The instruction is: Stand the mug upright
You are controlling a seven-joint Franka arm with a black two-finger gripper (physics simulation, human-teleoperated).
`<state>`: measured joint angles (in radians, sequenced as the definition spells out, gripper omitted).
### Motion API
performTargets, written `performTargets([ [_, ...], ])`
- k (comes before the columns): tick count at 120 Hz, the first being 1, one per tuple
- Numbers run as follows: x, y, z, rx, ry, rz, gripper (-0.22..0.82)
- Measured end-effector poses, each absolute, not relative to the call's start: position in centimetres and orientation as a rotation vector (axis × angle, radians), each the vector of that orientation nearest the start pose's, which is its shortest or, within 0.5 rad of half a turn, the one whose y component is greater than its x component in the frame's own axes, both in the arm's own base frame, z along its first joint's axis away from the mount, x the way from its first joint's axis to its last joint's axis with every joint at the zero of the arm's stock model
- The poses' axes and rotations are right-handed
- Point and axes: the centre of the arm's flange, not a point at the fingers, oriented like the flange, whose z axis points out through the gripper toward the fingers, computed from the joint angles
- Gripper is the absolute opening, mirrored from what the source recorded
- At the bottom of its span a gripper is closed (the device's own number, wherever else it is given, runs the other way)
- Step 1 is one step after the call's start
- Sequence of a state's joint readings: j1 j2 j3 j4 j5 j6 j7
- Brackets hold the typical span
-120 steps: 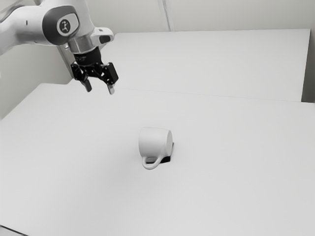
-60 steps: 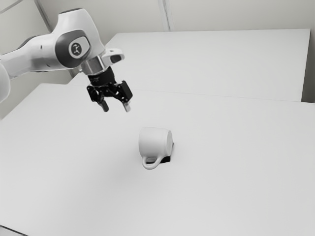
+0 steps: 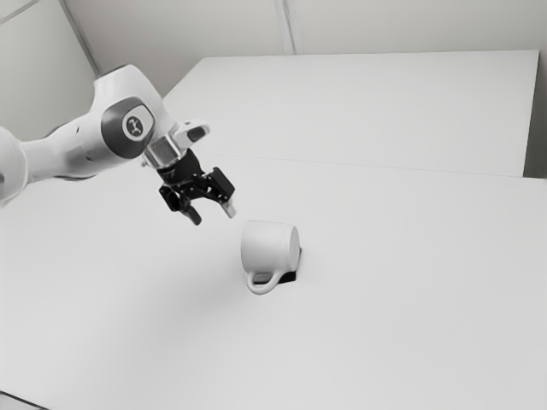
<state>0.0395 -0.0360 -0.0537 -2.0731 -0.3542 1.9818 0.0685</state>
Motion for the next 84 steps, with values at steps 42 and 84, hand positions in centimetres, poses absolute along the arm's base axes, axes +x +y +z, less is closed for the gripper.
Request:
performTargets([
  [42, 53.0, -4.1, 41.0, -3.585, -0.093, 0.047, 0.6],
  [84, 54.3, -3.7, 39.1, -3.668, -0.019, -0.008, 0.6],
])
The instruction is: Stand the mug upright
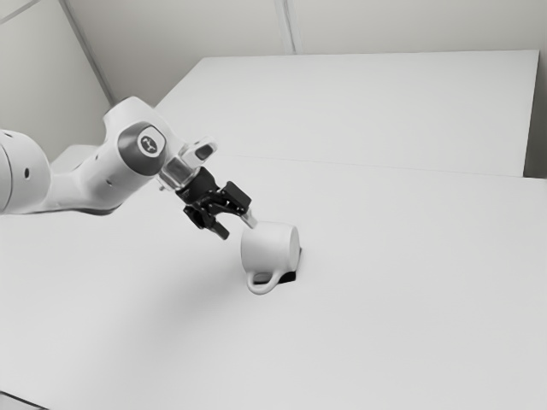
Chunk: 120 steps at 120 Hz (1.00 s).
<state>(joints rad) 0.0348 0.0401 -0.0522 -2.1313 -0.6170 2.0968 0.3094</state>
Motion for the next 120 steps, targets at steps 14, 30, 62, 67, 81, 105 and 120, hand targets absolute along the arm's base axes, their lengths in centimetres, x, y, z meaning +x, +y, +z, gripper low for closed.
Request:
performTargets([
  [14, 54.5, -2.7, 39.0, 2.575, 0.019, 0.042, 0.6],
  [30, 54.7, -1.4, 38.4, 2.52, 0.03, 0.069, 0.6],
  [62, 54.6, -1.4, 37.3, 2.394, -0.007, 0.094, 0.6],
  [67, 54.5, -1.4, 37.1, 2.377, -0.013, 0.098, 0.6],
  [81, 54.5, -0.9, 36.0, 2.348, -0.027, 0.095, 0.6],
  [105, 54.6, -0.8, 34.0, 2.313, -0.061, 0.088, 0.6],
  [120, 54.6, -0.9, 33.1, 2.284, -0.074, 0.096, 0.6],
])
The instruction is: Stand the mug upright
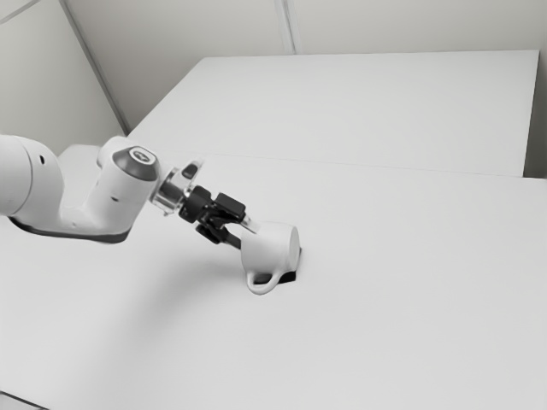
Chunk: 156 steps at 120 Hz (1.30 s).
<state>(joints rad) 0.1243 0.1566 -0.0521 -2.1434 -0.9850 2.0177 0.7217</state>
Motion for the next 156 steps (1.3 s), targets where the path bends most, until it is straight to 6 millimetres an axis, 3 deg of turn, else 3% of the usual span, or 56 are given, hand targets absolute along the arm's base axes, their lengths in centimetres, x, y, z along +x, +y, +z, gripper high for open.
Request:
performTargets([
  [68, 54.6, -1.4, 30.4, 2.078, -0.132, 0.166, 0.59],
  [79, 54.5, -1.6, 30.3, 2.056, -0.15, 0.172, 0.49],
  [118, 54.5, -3.1, 30.6, 2.008, -0.216, 0.2, -0.01],
  [144, 54.7, -3.3, 30.7, 2.012, -0.247, 0.224, -0.13],
  [156, 54.7, -3.4, 32.1, 2.022, -0.275, 0.258, -0.15],
])
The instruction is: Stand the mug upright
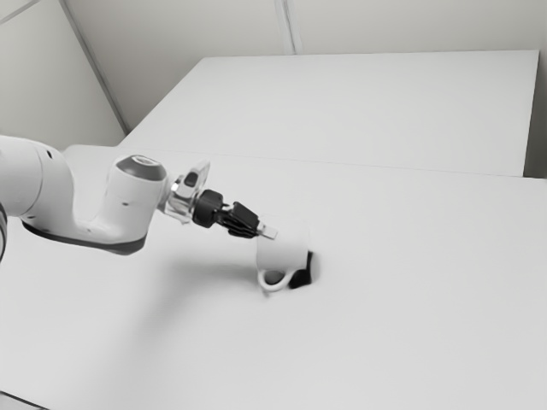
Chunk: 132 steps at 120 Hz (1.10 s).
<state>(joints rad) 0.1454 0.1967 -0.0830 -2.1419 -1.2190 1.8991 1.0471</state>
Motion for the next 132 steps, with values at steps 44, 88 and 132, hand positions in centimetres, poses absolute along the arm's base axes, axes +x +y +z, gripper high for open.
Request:
performTargets([
  [44, 55.1, -5.2, 43.5, 2.164, -0.58, 0.385, -0.18],
  [88, 53.3, -4.7, 47.1, 2.724, -0.918, 0.077, -0.18],
  [132, 49.6, -4.1, 41.8, 3.054, -0.833, -0.047, -0.18],
])
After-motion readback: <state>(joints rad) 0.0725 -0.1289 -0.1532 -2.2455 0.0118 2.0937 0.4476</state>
